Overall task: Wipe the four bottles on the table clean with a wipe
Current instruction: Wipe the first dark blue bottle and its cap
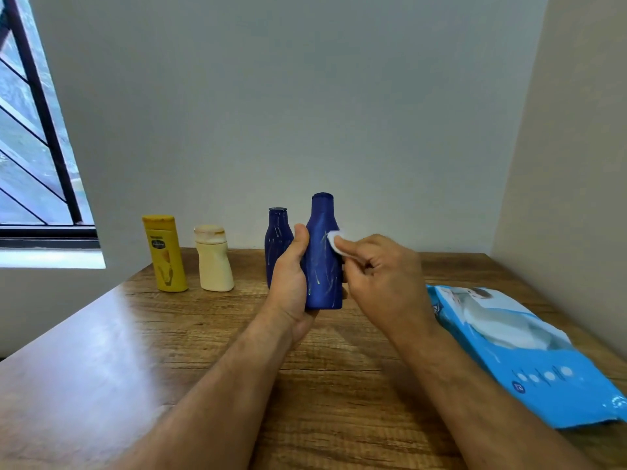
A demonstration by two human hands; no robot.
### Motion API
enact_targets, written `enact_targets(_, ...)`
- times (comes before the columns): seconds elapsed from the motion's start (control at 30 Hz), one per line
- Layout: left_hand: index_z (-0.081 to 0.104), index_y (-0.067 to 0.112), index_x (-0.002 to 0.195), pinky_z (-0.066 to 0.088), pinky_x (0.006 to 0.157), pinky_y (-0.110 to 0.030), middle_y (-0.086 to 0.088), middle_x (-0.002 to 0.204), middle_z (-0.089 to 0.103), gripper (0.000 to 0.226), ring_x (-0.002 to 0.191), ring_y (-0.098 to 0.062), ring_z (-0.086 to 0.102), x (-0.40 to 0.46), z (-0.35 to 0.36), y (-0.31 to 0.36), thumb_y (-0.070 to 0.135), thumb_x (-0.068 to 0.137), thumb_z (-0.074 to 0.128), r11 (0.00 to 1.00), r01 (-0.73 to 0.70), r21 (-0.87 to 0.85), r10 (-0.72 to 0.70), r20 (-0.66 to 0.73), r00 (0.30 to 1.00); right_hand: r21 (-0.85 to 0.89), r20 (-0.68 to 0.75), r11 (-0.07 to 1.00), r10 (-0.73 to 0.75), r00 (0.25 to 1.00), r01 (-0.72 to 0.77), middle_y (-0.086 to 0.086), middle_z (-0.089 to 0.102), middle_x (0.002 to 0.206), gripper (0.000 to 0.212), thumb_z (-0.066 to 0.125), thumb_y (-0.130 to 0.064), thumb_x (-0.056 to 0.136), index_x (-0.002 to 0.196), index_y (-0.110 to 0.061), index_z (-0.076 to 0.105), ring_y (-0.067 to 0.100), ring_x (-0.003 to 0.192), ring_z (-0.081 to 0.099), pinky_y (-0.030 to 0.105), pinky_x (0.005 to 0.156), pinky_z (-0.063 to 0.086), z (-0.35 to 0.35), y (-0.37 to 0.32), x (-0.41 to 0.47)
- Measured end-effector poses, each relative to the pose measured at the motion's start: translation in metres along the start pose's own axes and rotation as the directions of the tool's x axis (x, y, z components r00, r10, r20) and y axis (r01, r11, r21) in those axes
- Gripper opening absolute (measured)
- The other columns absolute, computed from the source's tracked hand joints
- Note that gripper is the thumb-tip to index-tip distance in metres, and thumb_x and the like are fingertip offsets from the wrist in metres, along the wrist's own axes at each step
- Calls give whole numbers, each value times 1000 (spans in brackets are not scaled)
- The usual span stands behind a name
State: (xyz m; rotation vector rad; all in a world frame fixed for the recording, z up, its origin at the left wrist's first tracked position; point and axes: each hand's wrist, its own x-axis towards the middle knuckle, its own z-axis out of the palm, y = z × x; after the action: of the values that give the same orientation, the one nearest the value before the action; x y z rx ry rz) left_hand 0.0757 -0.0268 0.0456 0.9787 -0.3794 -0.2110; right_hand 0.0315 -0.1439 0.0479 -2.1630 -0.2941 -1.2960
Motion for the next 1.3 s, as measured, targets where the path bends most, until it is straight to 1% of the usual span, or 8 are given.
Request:
enact_targets(0.27, 70, 11, 100, 57, 68, -34, -7, 87, 72, 47, 71, -19, 68, 5, -3, 0, 53, 97, 47, 997, -32, -64, 28, -59, 998, -53, 303, 986, -132, 944, 155, -16, 60, 80, 22, 69, -18, 83, 103, -15, 78, -2, 63, 53, 5, 60, 41, -7, 1, -8)
enact_targets(0.4, 71, 10, 105, 58, 66, -33, -8, 88, 73, 55, 73, -19, 70, 5, -3, 3, 55, 100, 40, 996, -16, -82, 17, 2, 1000, -114, 130, 981, -140, 982, 155, -4, 68, 84, 20, 67, -25, 91, 105, -15, 77, 6, 68, 60, 20, 65, 54, -3, 1, -3)
enact_targets(0.5, 79, 18, 94, 55, 74, -38, -6, 91, 75, 56, 80, -20, 70, 1, 0, -1, 55, 101, 37, 1000, 1, -21, 0, 47, 999, -125, -52, 987, -108, 993, 101, -3, 66, 86, 21, 68, -20, 92, 110, -14, 75, 4, 68, 56, 11, 67, 49, -2, -1, 4)
enact_targets(0.6, 81, 25, 79, 51, 73, -40, -5, 84, 73, 56, 78, -21, 64, 1, 1, -3, 56, 100, 39, 1000, 15, 14, -16, 53, 998, -102, -71, 993, -66, 995, 59, -5, 65, 93, 28, 64, -20, 95, 122, -15, 69, 3, 76, 57, 6, 73, 48, -4, -3, 6)
enact_targets(0.7, 81, 24, 81, 54, 76, -38, -4, 87, 75, 56, 79, -19, 69, 2, 0, -2, 54, 101, 38, 1000, -2, -5, 2, 54, 999, -73, -55, 994, -86, 995, 82, -4, 70, 96, 22, 68, -13, 91, 113, -15, 73, 0, 80, 59, 2, 78, 45, -3, -3, 4)
enact_targets(0.93, 71, 10, 107, 55, 73, -37, -12, 91, 71, 53, 77, -20, 68, 12, -9, 2, 56, 97, 46, 996, -77, -51, 75, -42, 996, 27, 378, 994, -104, 920, 102, -9, 69, 85, 15, 72, -21, 85, 99, -18, 77, 5, 69, 62, 15, 64, 52, -5, 0, -4)
enact_targets(1.17, 80, 23, 87, 50, 69, -37, -6, 88, 72, 49, 77, -21, 63, -1, 3, -5, 55, 99, 44, 996, 17, 82, -23, 67, 998, -64, -78, 998, -33, 996, 28, -6, 63, 88, 17, 69, -16, 91, 108, -15, 75, -8, 70, 53, -1, 71, 40, -9, -2, 5)
enact_targets(1.3, 81, 23, 82, 51, 72, -37, -5, 85, 72, 51, 77, -20, 65, -4, 4, -6, 53, 100, 43, 999, 16, 47, -20, 78, 997, -18, -65, 1000, -23, 998, 22, -6, 59, 83, 19, 71, -14, 89, 107, -18, 76, -6, 64, 51, -1, 66, 40, -9, -4, 1)
